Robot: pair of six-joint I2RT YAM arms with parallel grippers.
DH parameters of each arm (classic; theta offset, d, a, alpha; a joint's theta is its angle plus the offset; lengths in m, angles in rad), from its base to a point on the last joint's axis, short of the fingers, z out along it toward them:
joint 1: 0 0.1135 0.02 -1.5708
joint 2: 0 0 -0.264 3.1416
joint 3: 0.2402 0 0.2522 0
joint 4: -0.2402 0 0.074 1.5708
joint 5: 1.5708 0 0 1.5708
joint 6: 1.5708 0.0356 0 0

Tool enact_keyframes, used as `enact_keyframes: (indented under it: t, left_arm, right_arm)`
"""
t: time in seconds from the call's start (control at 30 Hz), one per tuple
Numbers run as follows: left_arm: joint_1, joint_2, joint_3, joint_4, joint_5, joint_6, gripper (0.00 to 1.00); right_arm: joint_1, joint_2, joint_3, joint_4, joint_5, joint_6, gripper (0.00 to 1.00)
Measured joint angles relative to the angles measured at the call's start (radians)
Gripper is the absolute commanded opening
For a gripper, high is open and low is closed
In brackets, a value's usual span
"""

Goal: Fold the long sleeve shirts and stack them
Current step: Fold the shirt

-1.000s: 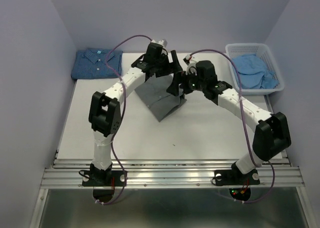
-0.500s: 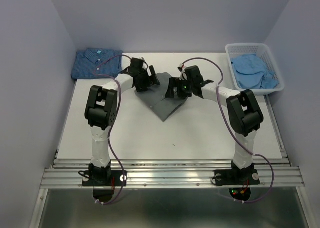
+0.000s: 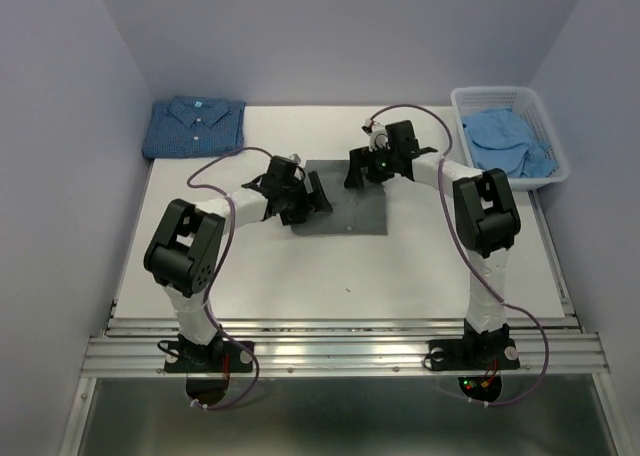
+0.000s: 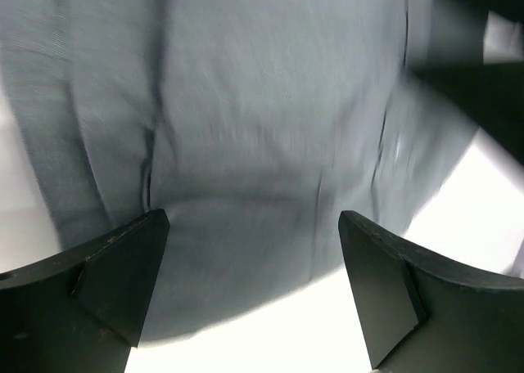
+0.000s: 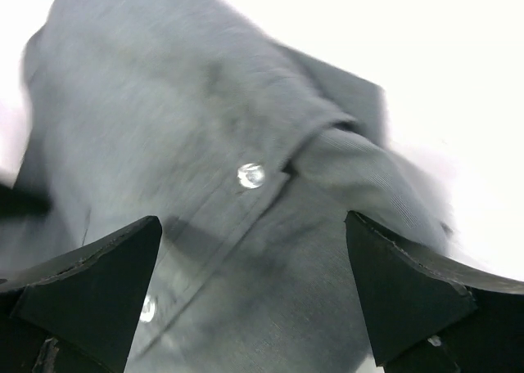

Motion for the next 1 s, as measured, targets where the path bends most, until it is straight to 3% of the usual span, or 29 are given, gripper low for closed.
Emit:
enact_keyframes:
  t: [0.17,0.37,0.47,0.57,0.77,1.0]
  left_arm:
    - [-0.13,-0.157,-0.143,-0.048,-0.011,-0.063,0.99]
    - [-0.089,-0.318,-0.149,-0.124,-0.131,-0.099,0.99]
    - [-0.058,-0.402,-0.143,-0.159,-0.19,-0.103,0.99]
    - [0.001,-0.494,-0.152,-0.19,-0.248,-0.106,0.99]
    - [0.134,-0.629,-0.259,-0.227,-0.319,-0.121,0.99]
    - [0.195,-0.647,-0.389,-0.229,-0.278,-0.135,0.99]
  right_arm:
    - [-0.021,-0.023,0.036,-0.116,-0.024,-0.122,1.0]
    - [-0.009,-0.272,-0.109,-0.157,-0.021,-0.147,1.0]
    - [0.074,-0.377,-0.118,-0.153,0.037,-0.147,1.0]
    - [0.245,-0.438,-0.126,-0.147,0.175,-0.138,1.0]
    - [0.542,-0.365,-0.13,-0.194,0.43,-0.107,1.0]
    - [0.584,-0.2,-0.13,-0.277,0.592,-0.119,1.0]
